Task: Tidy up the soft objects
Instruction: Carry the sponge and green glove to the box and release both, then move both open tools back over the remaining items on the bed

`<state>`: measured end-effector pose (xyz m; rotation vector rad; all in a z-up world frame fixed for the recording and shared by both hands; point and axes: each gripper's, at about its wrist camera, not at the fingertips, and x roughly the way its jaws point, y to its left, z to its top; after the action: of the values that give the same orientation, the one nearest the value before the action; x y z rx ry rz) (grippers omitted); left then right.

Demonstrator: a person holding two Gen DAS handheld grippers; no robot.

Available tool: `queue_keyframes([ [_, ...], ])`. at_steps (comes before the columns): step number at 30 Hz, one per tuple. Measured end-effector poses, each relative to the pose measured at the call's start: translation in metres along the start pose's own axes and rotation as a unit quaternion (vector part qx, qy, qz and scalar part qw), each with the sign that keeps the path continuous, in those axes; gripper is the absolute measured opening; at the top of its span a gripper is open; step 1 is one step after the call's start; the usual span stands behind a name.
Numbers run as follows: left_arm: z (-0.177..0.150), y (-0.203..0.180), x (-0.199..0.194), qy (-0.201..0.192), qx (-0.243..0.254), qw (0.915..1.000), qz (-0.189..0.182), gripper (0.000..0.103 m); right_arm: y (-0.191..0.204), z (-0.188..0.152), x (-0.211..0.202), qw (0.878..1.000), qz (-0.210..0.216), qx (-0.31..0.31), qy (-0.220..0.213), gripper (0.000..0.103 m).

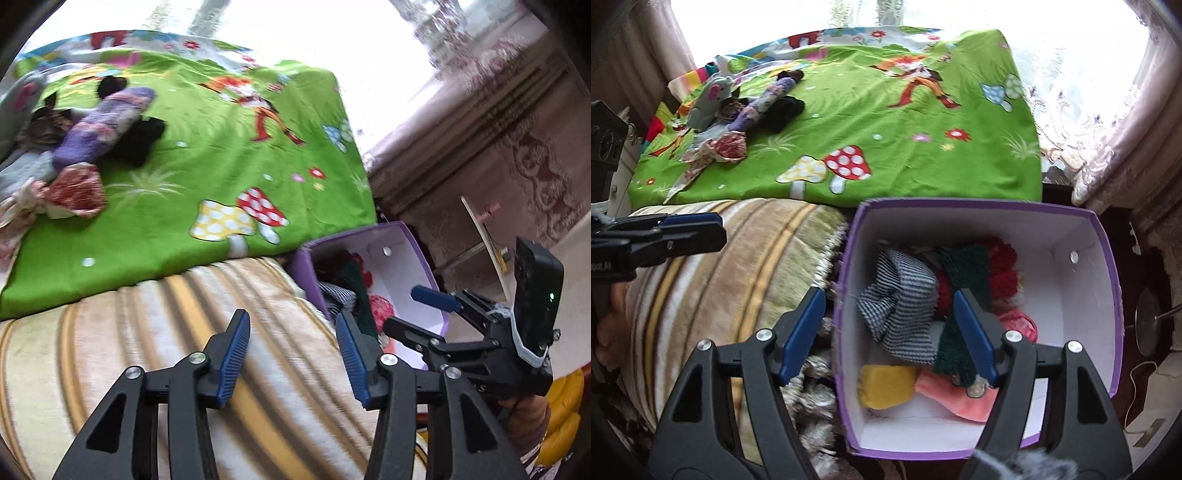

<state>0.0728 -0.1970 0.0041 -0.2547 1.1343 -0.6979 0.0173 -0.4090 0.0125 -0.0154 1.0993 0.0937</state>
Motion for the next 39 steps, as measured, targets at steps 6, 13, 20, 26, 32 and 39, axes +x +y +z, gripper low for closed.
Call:
queue_keyframes([
  [6,0.006,0.057,-0.030,-0.032,-0.073,0.9965,0.025,0.054,0.032,0.019,0.005,0.999,0.013,-0.032,0.005,0.079],
  [13,0.010,0.113,-0.060,-0.061,-0.126,0.9890,0.048,0.055,0.073,0.043,0.015,0.997,0.034,-0.071,0.010,0.079],
  [20,0.012,0.154,-0.083,-0.083,-0.164,0.9805,0.069,0.055,0.123,0.072,0.029,0.991,0.057,-0.119,0.010,0.079],
  [26,0.010,0.183,-0.101,-0.096,-0.188,0.9733,0.089,0.055,0.181,0.100,0.045,0.981,0.073,-0.181,-0.004,0.080],
  [32,0.008,0.207,-0.113,-0.100,-0.208,0.9628,0.140,0.055,0.233,0.130,0.072,0.971,0.092,-0.219,-0.022,0.079],
  [39,0.006,0.224,-0.126,-0.103,-0.209,0.9515,0.201,0.060,0.275,0.152,0.117,0.964,0.088,-0.249,-0.012,0.079],
])
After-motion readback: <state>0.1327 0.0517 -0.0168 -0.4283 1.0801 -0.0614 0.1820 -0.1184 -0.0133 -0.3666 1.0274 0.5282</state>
